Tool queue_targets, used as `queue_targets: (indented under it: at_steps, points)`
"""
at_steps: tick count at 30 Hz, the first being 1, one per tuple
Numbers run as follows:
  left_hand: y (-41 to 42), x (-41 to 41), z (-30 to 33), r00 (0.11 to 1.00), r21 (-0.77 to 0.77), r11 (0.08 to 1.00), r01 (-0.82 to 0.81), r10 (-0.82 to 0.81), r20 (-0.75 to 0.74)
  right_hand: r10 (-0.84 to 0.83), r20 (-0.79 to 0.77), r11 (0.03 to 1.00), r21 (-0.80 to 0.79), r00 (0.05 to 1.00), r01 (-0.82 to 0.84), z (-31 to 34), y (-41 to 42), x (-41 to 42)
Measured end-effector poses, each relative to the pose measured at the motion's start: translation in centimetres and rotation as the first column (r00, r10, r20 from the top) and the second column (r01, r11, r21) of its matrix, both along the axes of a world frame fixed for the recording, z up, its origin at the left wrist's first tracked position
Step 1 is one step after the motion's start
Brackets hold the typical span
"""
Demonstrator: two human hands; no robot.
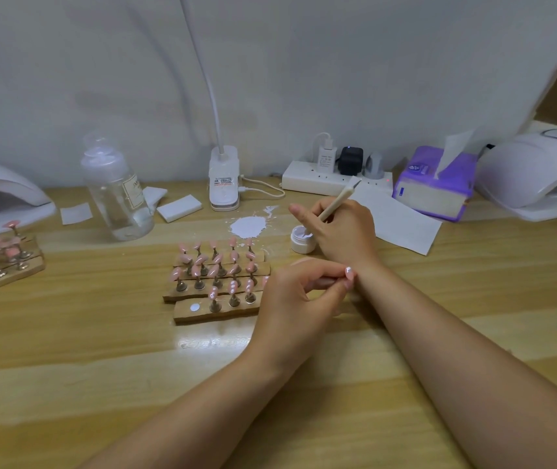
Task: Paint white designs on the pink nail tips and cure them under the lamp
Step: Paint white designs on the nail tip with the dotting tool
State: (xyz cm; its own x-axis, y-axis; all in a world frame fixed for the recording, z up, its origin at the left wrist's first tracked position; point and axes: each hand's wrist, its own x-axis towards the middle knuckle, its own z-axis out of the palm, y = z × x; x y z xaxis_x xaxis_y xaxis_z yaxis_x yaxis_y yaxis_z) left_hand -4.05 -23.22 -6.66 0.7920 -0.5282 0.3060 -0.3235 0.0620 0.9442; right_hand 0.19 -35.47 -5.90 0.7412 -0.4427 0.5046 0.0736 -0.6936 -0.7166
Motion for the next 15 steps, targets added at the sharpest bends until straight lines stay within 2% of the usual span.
queue_targets:
  at_steps: [3, 6, 9, 13, 15]
  points:
    - [0.0, 0.0, 0.0, 1.0, 0.013, 1.0, 0.001, -0.001, 0.012, -0.045, 0.047, 0.998, 0.041, 0.998, 0.043, 0.5, 0.0, -0.1]
    - [-0.1, 0.1, 0.0, 0.999, 0.021, 1.0, -0.023, 0.022, 0.048, -0.12, 0.149, 0.96, 0.271, 0.982, 0.077, 1.8, -0.1, -0.5]
    - [-0.1, 0.3, -0.1, 0.998, 0.025, 0.999, -0.038, 0.036, 0.056, -0.085, 0.241, 0.889, 0.456, 0.967, -0.036, 3.1, -0.1, -1.6]
    - [0.0, 0.1, -0.1, 0.999, 0.034, 0.999, -0.015, 0.014, 0.043, 0.087, 0.202, 0.905, 0.393, 0.975, -0.162, 3.2, 0.5, -4.8]
    - [0.0, 0.1, 0.0, 0.999, 0.039, 0.999, -0.004, 0.002, 0.041, 0.083, 0.194, 0.882, 0.443, 0.978, -0.163, 2.3, 0.6, -6.4]
